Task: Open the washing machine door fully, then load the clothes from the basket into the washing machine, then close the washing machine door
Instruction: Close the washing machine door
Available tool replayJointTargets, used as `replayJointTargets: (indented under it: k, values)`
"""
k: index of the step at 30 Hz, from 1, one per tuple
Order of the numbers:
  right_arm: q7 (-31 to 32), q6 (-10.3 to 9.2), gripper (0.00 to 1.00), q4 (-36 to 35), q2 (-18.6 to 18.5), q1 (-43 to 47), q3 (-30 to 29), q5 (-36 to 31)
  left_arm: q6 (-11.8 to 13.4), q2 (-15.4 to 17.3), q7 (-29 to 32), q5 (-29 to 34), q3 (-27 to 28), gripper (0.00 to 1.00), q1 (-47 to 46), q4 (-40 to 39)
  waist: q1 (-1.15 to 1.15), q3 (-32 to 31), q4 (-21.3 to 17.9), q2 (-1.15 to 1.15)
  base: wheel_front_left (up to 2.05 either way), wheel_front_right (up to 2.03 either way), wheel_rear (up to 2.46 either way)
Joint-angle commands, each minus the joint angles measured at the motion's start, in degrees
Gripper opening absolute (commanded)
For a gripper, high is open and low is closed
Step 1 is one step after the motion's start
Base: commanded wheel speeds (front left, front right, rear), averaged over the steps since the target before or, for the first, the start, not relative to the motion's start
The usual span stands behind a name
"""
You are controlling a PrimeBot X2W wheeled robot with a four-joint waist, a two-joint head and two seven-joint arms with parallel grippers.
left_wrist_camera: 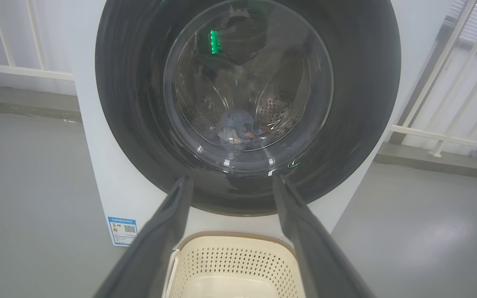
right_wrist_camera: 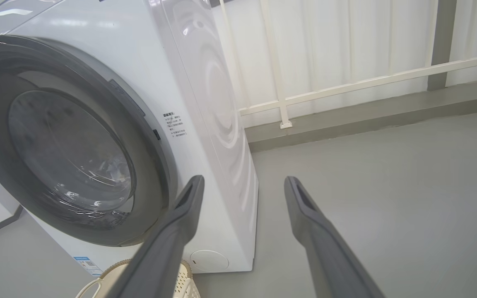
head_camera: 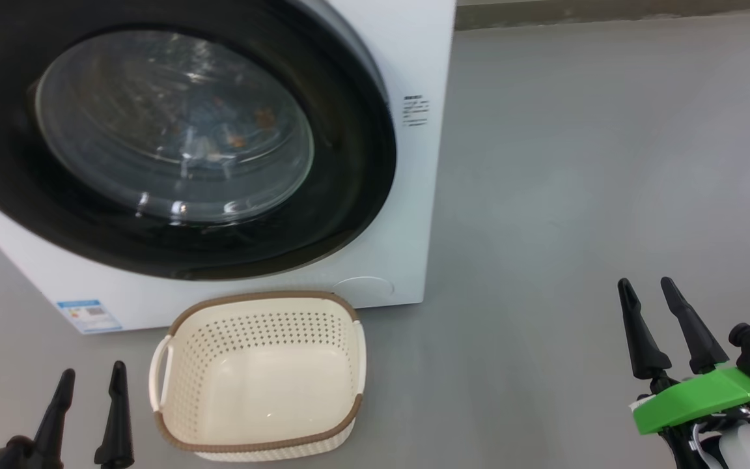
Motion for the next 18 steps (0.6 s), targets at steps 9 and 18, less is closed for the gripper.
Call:
replayJointTargets:
  k: [9, 18]
  values:
    - [-0.3, 0.00, 1.00, -2.3, -1.9, 2.4, 0.3, 0.1, 0.0, 2.1, -0.4, 0.7, 4.4, 1.00, 1.4, -0.8, 0.00, -2.3, -4.9, 0.00, 0.00, 0.00, 0.00]
    - [-0.3, 0.00, 1.00, -2.4, -1.8, 3.7, -0.9, 0.0, 0.0, 2.3, -0.4, 0.9, 5.3, 1.00, 2.4, -1.0, 0.00, -2.9, -5.1, 0.00, 0.00, 0.00, 0.00]
